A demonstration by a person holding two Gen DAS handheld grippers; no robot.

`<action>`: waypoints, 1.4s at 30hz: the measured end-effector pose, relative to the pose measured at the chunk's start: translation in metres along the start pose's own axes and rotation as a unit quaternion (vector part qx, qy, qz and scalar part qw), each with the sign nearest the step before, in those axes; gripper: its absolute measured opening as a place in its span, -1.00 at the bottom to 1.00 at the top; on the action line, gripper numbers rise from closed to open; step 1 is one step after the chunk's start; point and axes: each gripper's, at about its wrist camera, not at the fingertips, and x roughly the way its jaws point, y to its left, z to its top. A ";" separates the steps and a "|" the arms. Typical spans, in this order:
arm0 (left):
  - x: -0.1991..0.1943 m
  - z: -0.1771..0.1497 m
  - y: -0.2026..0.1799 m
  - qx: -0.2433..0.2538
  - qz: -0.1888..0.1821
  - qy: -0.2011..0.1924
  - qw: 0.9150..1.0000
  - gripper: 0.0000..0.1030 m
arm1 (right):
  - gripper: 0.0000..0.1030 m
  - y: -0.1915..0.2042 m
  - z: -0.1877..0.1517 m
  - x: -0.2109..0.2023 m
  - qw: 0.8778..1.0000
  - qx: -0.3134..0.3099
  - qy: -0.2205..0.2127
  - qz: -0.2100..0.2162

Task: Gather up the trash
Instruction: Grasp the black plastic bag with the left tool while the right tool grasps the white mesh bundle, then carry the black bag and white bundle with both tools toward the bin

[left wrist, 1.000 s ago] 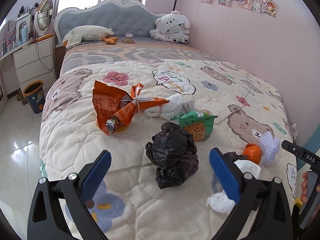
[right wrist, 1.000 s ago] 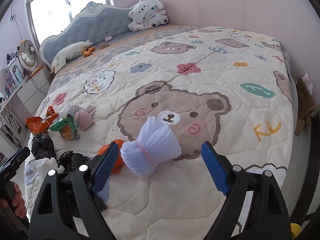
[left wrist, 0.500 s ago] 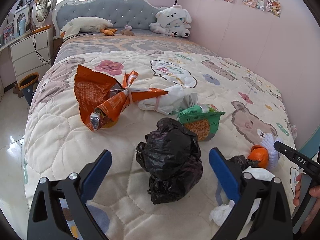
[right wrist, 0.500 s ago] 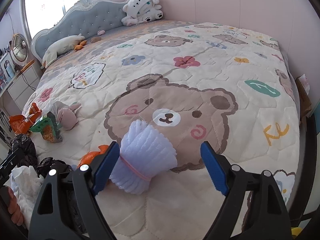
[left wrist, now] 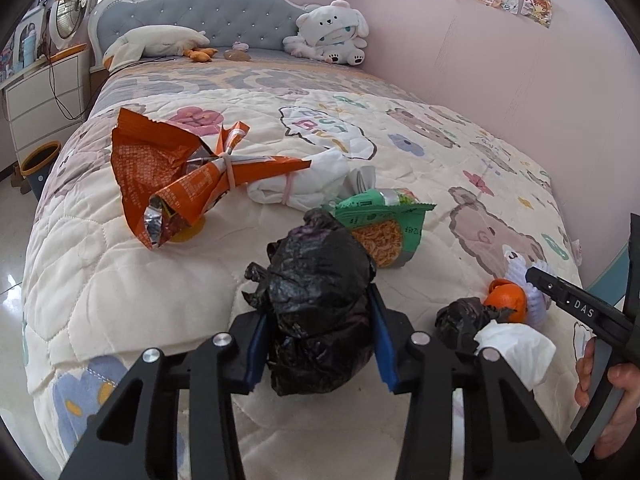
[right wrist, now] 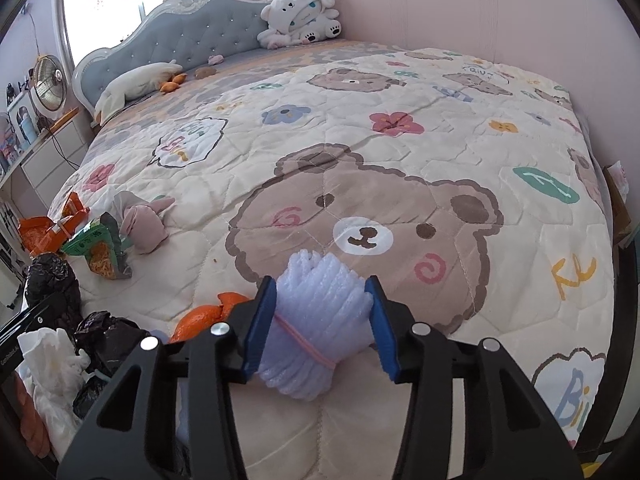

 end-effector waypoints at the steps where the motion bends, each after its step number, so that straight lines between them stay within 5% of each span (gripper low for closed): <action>1: 0.000 0.000 0.000 0.000 -0.001 -0.001 1.000 -0.23 | -0.32 0.001 0.000 -0.001 1.000 -0.002 -0.001 -0.001; 5: -0.005 0.001 0.001 -0.001 -0.005 -0.004 1.000 -0.27 | -0.72 0.007 0.002 -0.006 1.000 -0.017 -0.008 -0.009; 17: -0.030 -0.001 0.000 -0.005 -0.022 -0.023 0.999 -0.28 | -0.78 0.007 0.006 -0.035 0.999 -0.021 -0.028 0.002; 42: -0.128 -0.007 -0.033 0.014 -0.029 -0.078 0.996 -0.27 | -0.78 0.002 -0.006 -0.172 0.992 -0.022 -0.100 0.071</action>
